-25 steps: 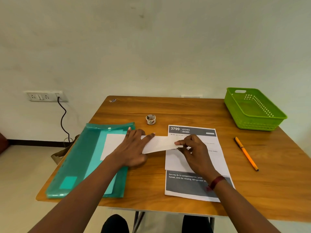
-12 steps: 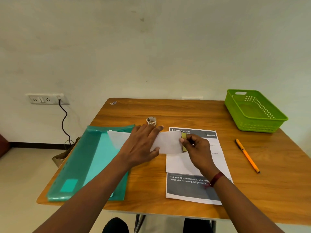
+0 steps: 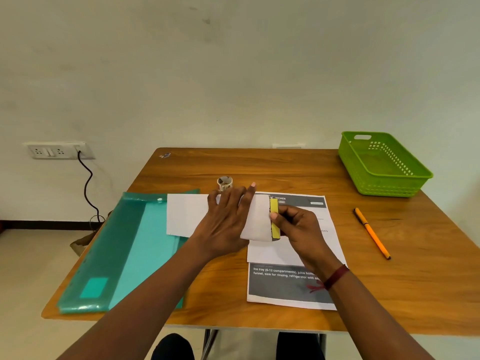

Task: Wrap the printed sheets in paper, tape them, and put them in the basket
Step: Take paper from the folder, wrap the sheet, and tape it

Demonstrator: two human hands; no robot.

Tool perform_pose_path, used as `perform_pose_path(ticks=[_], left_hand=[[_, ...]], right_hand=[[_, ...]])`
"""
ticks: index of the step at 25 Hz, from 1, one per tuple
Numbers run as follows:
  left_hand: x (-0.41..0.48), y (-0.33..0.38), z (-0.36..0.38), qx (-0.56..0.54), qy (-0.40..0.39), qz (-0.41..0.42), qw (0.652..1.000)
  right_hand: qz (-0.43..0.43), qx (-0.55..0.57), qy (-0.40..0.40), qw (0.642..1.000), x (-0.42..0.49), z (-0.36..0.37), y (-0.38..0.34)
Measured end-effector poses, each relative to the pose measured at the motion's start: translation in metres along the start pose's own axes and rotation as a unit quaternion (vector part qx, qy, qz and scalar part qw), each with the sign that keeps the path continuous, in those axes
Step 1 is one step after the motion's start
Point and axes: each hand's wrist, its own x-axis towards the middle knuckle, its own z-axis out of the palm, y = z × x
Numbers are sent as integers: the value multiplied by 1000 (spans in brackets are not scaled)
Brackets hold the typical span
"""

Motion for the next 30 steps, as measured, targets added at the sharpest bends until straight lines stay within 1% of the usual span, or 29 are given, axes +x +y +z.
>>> perform_pose_path(ticks=[3,7,10,13,15,17,19,22,23,24,26,28,30], left_hand=[[-2,0,3,-5,-2,-2,1000],[1,2,3,-13,-7,4,1000],[2,3,1,-23,-3,12,1000],[1,3,0,-24,-6,20,999],[-1,2,1,-17,-9,19,1000],[-1,2,1,-11,-5,14,1000],[-1,3,1,0,-1,9,1000],[-3,4,2,22,3,2,1000],[-3,4,3,24,7,1,1000],[-3,3,2,23,12,0,1000],[-3,-2,2,17,6,-1,1000],[-4,-11,3,12,-27,-7,1000],[-6,-19,7,-4,-70,-7,998]], right_hand=[[26,18,-41,999,-1,-8,-2],[24,-1,-48,999,3,-11,-3],[59,25,-68,996,8,-13,-5],[82,-10,-86,993,10,-13,-7],[46,-80,-40,995,12,-12,-5],[9,-157,16,987,15,-12,-1],[-10,-195,41,980,16,-11,1],[-59,-273,77,957,17,-9,3],[-68,-281,84,953,18,-9,3],[-63,-267,91,957,19,-10,3],[-21,-191,110,975,22,-18,6],[22,-125,130,983,25,-33,10],[46,-99,129,986,27,-50,15]])
